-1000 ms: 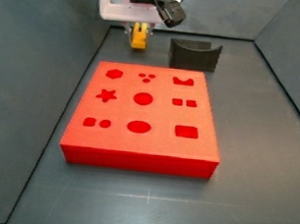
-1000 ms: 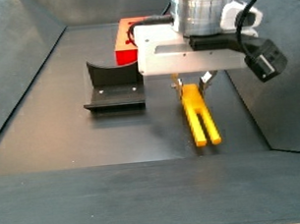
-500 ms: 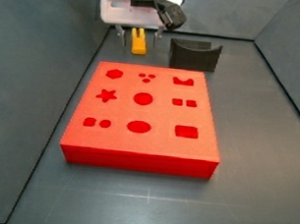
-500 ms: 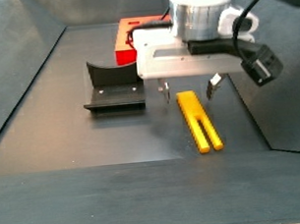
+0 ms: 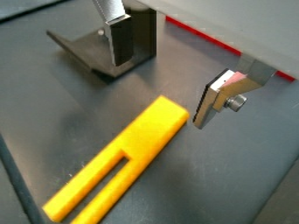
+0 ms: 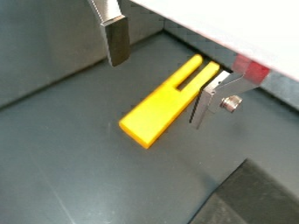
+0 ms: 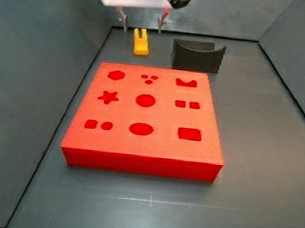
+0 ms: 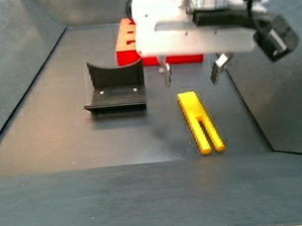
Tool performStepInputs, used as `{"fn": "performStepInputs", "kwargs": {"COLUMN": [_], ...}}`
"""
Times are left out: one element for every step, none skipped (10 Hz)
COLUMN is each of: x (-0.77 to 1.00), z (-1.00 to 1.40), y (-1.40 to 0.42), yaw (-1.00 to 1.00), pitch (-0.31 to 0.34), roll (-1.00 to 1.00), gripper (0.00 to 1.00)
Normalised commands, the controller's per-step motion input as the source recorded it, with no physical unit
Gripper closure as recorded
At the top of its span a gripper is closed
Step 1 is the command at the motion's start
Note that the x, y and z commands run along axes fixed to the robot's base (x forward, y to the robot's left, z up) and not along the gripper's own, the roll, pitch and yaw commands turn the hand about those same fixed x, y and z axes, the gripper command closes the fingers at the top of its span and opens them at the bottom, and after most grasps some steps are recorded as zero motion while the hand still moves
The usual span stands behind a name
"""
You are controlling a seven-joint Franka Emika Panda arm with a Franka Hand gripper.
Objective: Pick up the square-circle object. Move up. Rotate the square-circle object. Place the square-circle object on the fixture. Regrasp the square-circle object. Move to above the board. Insert the square-circle object.
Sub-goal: Rotate the square-circle object.
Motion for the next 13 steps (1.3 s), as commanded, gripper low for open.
{"fn": "performStepInputs", "kwargs": {"x": [-0.02,-0.02,-0.03,0.0,0.0,0.01,0.04,0.04,0.03,0.03,0.02,0.03,0.03], "z": [1.0,0.86,0.68,0.0,-0.18,-0.26,-0.23,-0.1,-0.06,-0.04,-0.04,-0.04,-0.04], "y": [0.01,0.0,0.0,0.0,-0.01,0.0,0.0,0.0,0.0,0.0,0.0,0.0,0.0], "yaw": [-0.01,-0.01,0.0,1.0,1.0,1.0,1.0,1.0,1.0,1.0,1.0,1.0,1.0], "pitch": [0.102,0.102,0.103,0.0,0.001,0.002,0.0,0.0,0.0,0.0,0.0,0.0,0.0], "roll": [0.08,0.1,0.12,0.0,0.0,0.0,0.0,0.0,0.0,0.0,0.0,0.0,0.0], "gripper": [0.0,0.0,0.0,0.0,0.0,0.0,0.0,0.0,0.0,0.0,0.0,0.0,0.0]}}
